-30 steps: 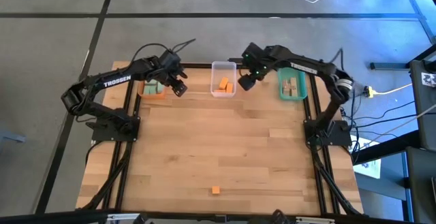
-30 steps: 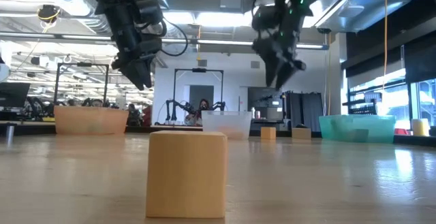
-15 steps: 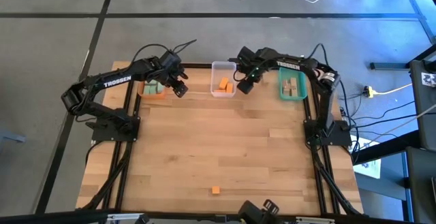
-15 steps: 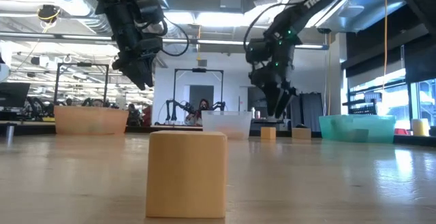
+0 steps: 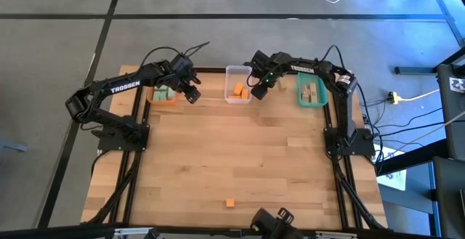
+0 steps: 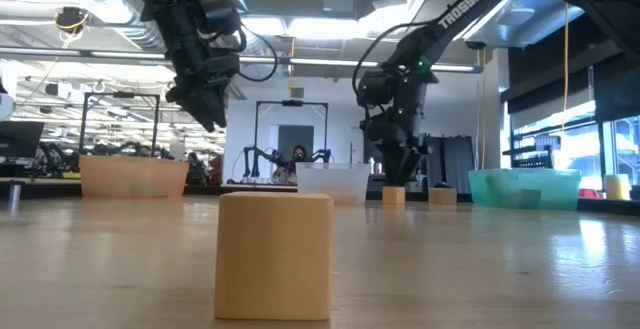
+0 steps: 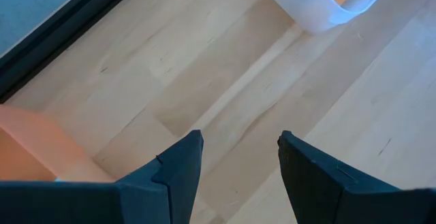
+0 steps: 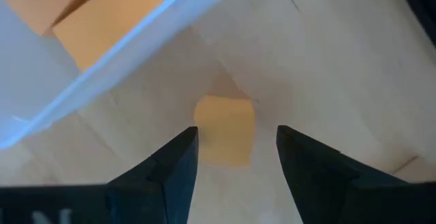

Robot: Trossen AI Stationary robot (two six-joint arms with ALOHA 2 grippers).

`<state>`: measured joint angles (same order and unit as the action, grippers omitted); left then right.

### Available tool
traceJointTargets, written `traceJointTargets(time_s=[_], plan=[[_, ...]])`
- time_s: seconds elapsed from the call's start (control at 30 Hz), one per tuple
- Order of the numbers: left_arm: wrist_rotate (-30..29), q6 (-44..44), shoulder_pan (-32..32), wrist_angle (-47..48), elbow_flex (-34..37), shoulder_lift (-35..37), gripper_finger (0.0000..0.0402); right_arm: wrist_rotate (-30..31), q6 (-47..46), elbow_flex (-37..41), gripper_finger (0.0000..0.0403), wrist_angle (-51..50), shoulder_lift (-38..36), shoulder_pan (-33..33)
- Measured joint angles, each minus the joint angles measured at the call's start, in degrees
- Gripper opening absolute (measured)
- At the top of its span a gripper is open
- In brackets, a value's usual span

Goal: Sort & place blocks by color
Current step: Put the orange block into the transparent bin

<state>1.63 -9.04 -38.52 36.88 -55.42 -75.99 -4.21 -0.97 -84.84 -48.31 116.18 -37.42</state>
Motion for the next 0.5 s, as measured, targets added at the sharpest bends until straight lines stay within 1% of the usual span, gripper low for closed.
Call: traceJointTargets(time_s=[0.2, 0.37, 0.5], plan=[[0.0, 0.0, 0.0, -0.5, 0.0, 0.0, 0.0183, -2.2, 0.2, 0.0, 0.02, 0.9, 0.6, -0.8], [0.0, 0.0, 0.0, -0.5, 0.0, 0.0, 0.0183, -2.2, 1.2, 0.0, 0.02, 0.9, 0.6, -0.7], [0.0, 0.0, 0.0, -0.5, 0.0, 0.0, 0.0183, -4.2, 1.3, 0.0, 0.02, 0.8, 0.7, -0.7]])
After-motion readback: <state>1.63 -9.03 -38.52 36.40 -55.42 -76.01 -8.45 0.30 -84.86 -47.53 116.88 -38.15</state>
